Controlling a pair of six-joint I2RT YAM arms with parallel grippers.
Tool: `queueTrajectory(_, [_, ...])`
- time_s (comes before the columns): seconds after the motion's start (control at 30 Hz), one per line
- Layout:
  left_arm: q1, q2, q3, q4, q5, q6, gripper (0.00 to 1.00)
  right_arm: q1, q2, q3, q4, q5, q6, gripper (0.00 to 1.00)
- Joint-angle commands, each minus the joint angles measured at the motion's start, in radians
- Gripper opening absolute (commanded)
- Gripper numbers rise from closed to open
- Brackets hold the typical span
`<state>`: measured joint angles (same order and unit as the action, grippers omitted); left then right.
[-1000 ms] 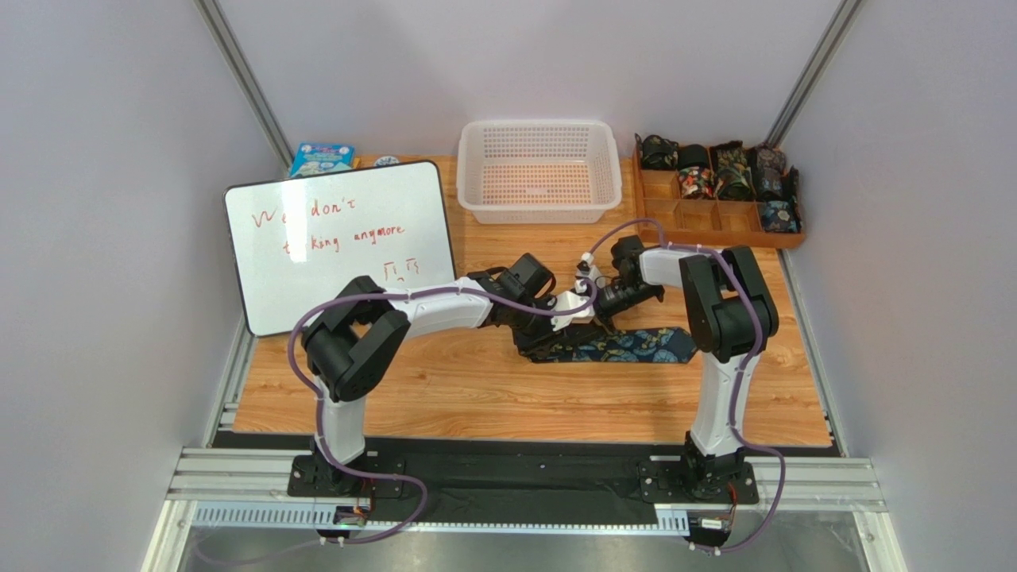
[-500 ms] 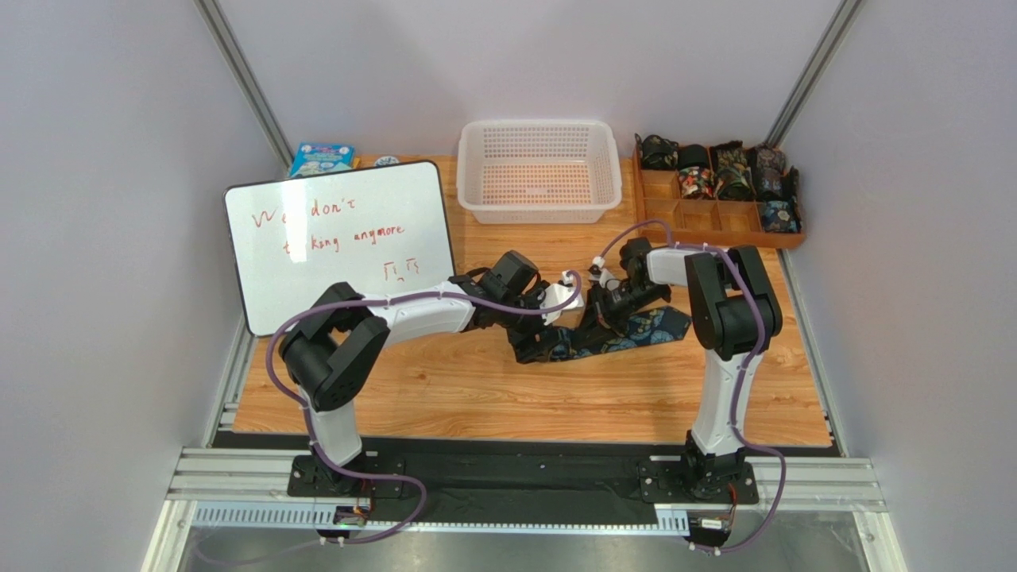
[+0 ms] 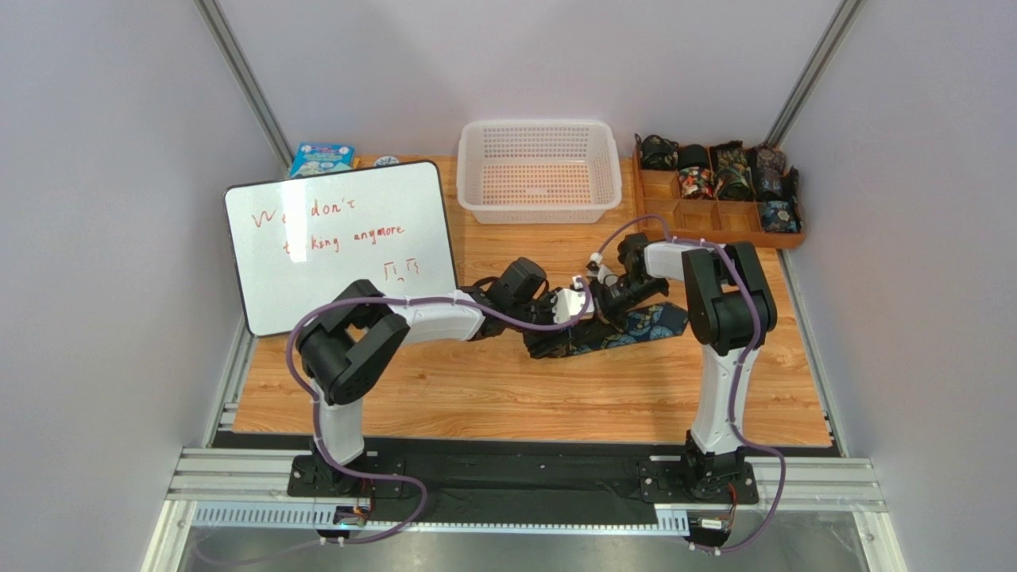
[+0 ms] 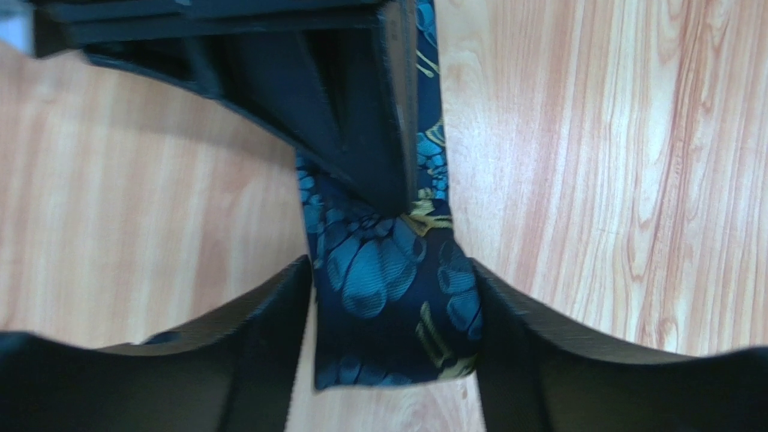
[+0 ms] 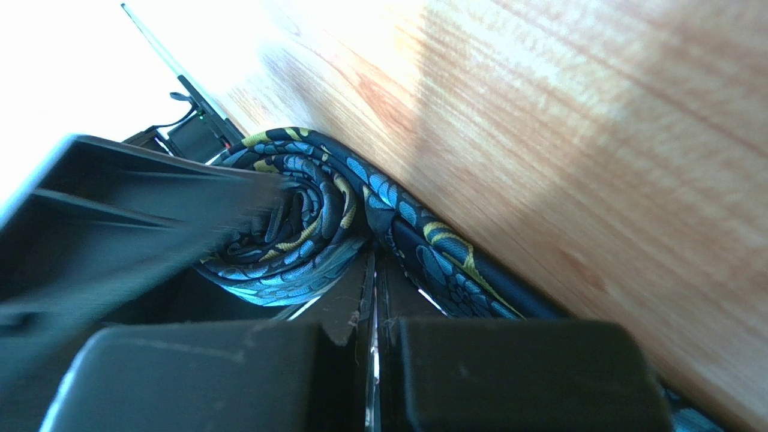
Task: Roll the ties
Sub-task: Roll the tie at the center of the board.
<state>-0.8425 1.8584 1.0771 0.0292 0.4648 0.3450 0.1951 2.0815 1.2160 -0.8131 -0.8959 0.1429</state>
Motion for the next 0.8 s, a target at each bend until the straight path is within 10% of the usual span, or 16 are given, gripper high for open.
queueTrajectory(0.0, [-0.027, 0.067, 0.069, -0.026, -0.035, 0.052, 0.51, -0.005, 0.028, -0.025, 0.044, 0.046, 0.003, 0.0])
queueTrajectory(0.3, [-0.029, 0.056, 0.05, -0.271, -0.009, 0.137, 0.13, -0.04, -0.22, -0.016, 0.094, 0.072, 0.014, 0.15])
queueTrajectory(0.7, [-0.027, 0.002, -0.002, -0.264, 0.014, 0.157, 0.09, -0.146, -0.404, 0.065, 0.198, 0.396, -0.098, 0.4])
queueTrajectory(0.77, [-0.027, 0.005, -0.003, -0.264, 0.015, 0.16, 0.09, -0.173, -0.228, 0.198, -0.058, 0.201, -0.23, 0.72])
